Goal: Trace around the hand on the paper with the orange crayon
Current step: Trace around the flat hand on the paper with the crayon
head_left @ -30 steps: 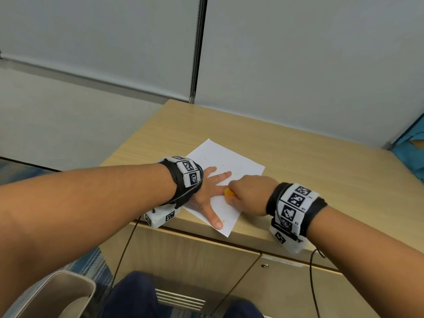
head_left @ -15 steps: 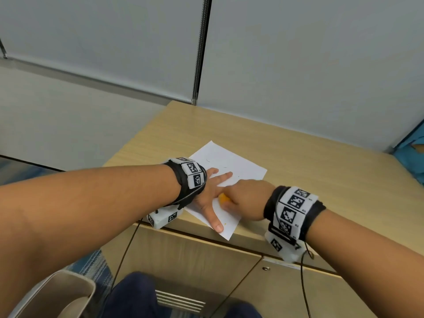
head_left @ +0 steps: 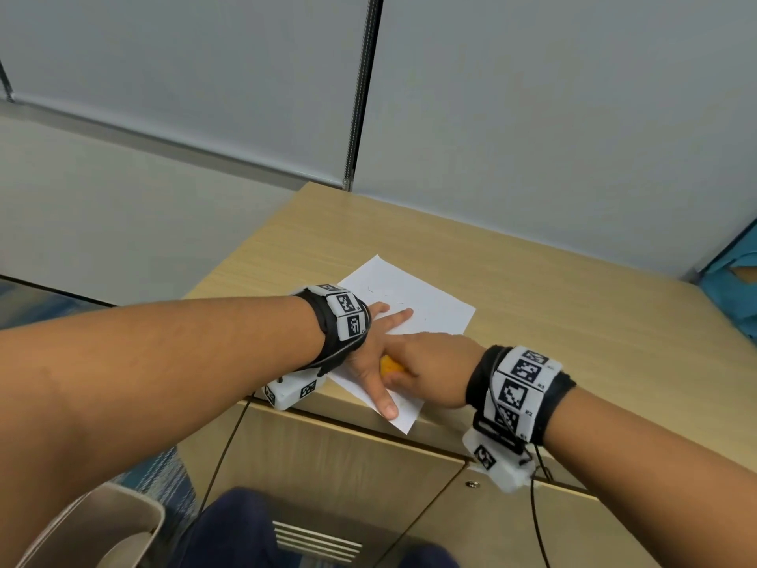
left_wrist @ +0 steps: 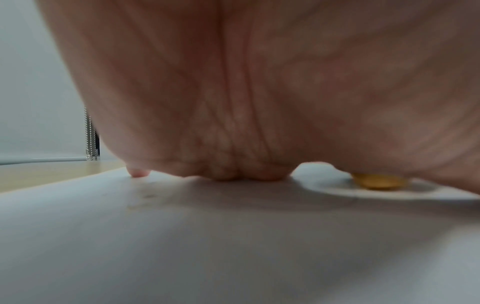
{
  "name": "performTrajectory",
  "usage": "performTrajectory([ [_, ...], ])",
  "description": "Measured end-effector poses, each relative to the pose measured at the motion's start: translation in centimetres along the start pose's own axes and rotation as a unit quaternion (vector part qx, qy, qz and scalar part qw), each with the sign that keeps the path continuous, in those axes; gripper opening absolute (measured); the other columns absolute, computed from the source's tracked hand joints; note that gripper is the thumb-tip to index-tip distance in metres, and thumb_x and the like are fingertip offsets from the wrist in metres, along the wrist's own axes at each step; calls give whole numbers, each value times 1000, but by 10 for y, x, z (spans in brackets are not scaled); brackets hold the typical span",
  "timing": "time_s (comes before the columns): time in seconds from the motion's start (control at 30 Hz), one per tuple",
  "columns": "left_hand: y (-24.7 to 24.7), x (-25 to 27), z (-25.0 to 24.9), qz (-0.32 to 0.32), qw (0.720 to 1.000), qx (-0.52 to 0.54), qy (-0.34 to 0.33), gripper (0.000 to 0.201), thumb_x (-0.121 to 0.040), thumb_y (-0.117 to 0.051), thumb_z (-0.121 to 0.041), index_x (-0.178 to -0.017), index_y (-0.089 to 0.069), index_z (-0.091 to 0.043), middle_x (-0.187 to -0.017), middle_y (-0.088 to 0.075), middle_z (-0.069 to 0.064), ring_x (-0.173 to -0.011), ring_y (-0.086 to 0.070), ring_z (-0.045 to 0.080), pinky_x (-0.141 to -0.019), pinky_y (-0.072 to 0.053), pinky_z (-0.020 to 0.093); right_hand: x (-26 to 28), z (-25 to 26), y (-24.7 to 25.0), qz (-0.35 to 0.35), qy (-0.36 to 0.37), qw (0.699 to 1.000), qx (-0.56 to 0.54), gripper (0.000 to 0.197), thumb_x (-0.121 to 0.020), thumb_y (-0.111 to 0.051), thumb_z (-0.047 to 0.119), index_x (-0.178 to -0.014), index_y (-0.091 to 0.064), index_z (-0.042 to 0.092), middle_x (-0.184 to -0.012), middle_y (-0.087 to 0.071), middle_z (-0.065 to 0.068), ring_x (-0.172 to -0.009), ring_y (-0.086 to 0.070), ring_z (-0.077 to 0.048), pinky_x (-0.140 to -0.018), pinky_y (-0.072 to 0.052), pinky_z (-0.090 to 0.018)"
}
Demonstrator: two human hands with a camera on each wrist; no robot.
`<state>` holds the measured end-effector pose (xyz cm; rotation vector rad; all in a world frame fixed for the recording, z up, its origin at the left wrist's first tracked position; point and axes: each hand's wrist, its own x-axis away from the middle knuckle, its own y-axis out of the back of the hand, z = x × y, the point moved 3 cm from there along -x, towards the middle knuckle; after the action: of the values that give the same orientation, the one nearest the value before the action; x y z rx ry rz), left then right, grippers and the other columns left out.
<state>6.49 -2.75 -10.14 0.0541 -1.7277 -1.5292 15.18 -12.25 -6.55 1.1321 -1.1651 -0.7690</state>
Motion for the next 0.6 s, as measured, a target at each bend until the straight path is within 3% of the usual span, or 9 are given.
performTrajectory([
  [0.1,2,5,-4,-13,1000,-16,-13,133,-48,-56,-96,-150,14,-46,-153,41,-11,-145,30,28,-114,4,66,-7,-19,6,20,-59,997,45,36,-102,-38,46,-121,-59,24,-98,-66,-3,-87,-60,-24,-76,-46,-36],
  [0.17,1,7,-4,-21,999,-23,-10,127,-51,-51,-97,-150,12,-48,-154,40,-10,-145,30,29,-114,4,66,-9,-20,8,23,-59,996,57,35,-103,-38,45,-115,-61,22,-89,-60,1,-81,-55,-21,-72,-42,-34],
  [0.3,5,19,0,-26,999,-19,-12,112,-61,-48,-95,-146,11,-56,-158,34,-8,-147,23,33,-111,0,67,-9,-29,9,43,-74,995,51,34,-104,-36,47,-110,-55,20,-87,-56,3,-82,-55,-20,-70,-40,-34],
  [0.43,11,33,7,-22,997,-68,-17,97,-77,-41,-86,-149,13,-52,-162,22,3,-148,4,39,-112,-11,61,-5,-46,9,37,-92,994,53,31,-104,-32,51,-97,-45,24,-78,-46,7,-79,-53,-21,-67,-38,-35],
  [0.6,12,38,14,-30,995,-98,0,89,-78,-38,-86,-147,11,-57,-164,15,-2,-141,-13,42,-106,-24,56,-2,-63,6,23,-110,994,-4,34,-102,-36,51,-89,-47,22,-82,-53,4,-72,-51,-16,-66,-38,-35],
])
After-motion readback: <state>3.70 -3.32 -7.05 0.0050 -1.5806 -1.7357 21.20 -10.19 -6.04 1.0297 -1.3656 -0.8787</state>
